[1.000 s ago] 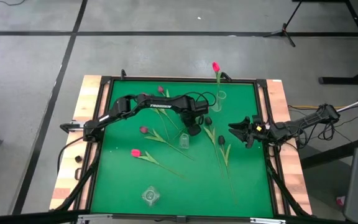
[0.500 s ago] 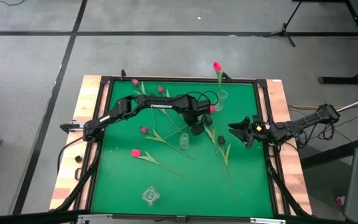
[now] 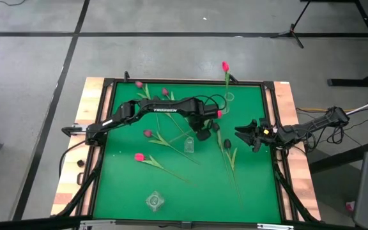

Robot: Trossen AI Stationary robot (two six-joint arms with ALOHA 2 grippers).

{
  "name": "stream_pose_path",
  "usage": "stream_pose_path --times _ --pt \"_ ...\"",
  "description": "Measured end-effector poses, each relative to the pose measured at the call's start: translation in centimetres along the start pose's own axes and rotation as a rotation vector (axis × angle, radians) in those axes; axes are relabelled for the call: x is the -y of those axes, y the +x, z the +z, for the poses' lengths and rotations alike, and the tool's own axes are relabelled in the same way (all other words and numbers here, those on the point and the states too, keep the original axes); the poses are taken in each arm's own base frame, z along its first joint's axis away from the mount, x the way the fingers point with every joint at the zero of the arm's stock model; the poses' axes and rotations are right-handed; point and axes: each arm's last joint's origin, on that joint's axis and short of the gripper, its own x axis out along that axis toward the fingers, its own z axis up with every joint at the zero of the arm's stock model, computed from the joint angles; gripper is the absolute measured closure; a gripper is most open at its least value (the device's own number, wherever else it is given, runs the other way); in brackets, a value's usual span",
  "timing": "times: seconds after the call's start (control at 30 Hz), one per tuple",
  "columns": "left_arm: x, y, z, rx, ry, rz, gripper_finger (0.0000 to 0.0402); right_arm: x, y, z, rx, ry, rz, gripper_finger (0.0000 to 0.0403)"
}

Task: Sort flowers into vase by color
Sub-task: Put the top pink tulip into the top transparent vase

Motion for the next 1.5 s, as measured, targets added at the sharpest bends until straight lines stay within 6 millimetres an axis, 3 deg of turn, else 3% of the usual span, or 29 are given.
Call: stream_pose_path --times 0.43,0.77,1.03,1.2,1.33,1.5 --pt "-0.3 -0.8 0.1 0.032 -0.003 0.035 0.0401 0.0 0.0 0.0 0.000 0.000 0.000 0.0210" --pt "-0.7 -8.1 0.5 0.265 -0.022 -0.011 0.0401 0.0 0.0 0.0 -0.002 -0.002 -0.002 0.0210" --pt "-0.7 -15.3 1.9 0.710 -0.074 -0.021 0.0401 0.1 0.0 -0.2 -0.015 -0.012 -0.010 0.0210" --pt "0.2 -19.7 3.3 1.091 -0.054 -0.076 0.0401 0.2 0.0 -0.2 -0.022 -0.017 -0.015 0.0210" --pt "0.9 -21.6 4.0 1.299 0.008 -0.099 0.0401 0.3 0.0 -0.4 -0.036 -0.029 -0.027 0.0210" --pt "1.0 -22.4 4.6 1.451 0.027 -0.117 0.0401 0.3 0.0 -0.4 -0.035 -0.053 -0.029 0.0210"
